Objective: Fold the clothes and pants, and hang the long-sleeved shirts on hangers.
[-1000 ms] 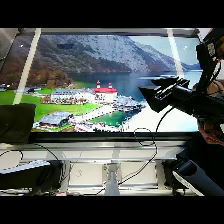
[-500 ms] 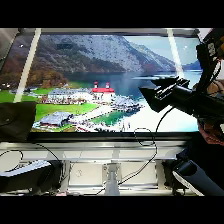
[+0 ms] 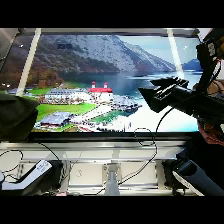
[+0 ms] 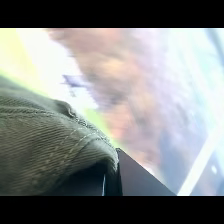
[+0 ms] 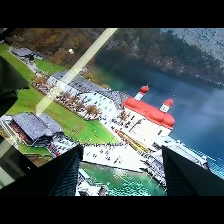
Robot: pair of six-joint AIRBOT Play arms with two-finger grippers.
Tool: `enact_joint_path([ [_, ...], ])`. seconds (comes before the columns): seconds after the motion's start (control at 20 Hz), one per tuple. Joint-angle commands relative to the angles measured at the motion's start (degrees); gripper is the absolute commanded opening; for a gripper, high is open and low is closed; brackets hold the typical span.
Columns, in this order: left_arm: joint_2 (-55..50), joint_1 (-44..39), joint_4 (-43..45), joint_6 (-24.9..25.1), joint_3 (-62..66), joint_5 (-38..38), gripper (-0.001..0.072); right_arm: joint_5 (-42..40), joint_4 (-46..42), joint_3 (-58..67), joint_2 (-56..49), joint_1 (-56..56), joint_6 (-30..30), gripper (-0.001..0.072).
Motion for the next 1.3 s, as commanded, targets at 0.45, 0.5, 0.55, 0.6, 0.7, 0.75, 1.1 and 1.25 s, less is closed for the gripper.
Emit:
enact_joint_path([
  [0.45,0.24,-39.26,-1.07,1.31,8.35,0.59,0.0039,0.04,0.13,0.02,0.0,0.04,0.02,0.055],
  [0.5,-0.76,-42.6,-1.11,1.22,8.35,0.61,0.004,0.04,0.13,0.02,0.0,0.04,0.02,0.0549],
  [0.55,-1.86,-45.75,-1.16,0.68,8.35,0.87,0.0039,0.07,0.13,0.02,0.0,0.04,0.02,0.0549],
  [0.6,-3.08,-49.16,-1.16,-0.28,8.35,1.68,0.004,0.07,0.13,0.02,0.0,0.04,0.02,0.0549],
  [0.7,-5.42,-55.87,-1.16,-1.36,8.35,4.28,0.004,0.07,0.13,0.02,0.0,0.04,0.02,0.0549],
  [0.75,-6.75,-59.6,-1.18,-1.88,8.35,5.97,0.004,0.07,0.13,0.02,0.0,0.04,0.02,0.0549],
  [1.1,-18.14,-80.5,-4.13,-1.9,8.37,15.76,0.0041,0.11,-1.09,0.02,0.0,0.04,-0.02,0.0549],
  [1.25,-21.86,-85.31,-9.22,-1.86,8.37,18.36,0.0041,0.22,-3.32,0.02,0.0,0.04,-0.02,0.0549],
])
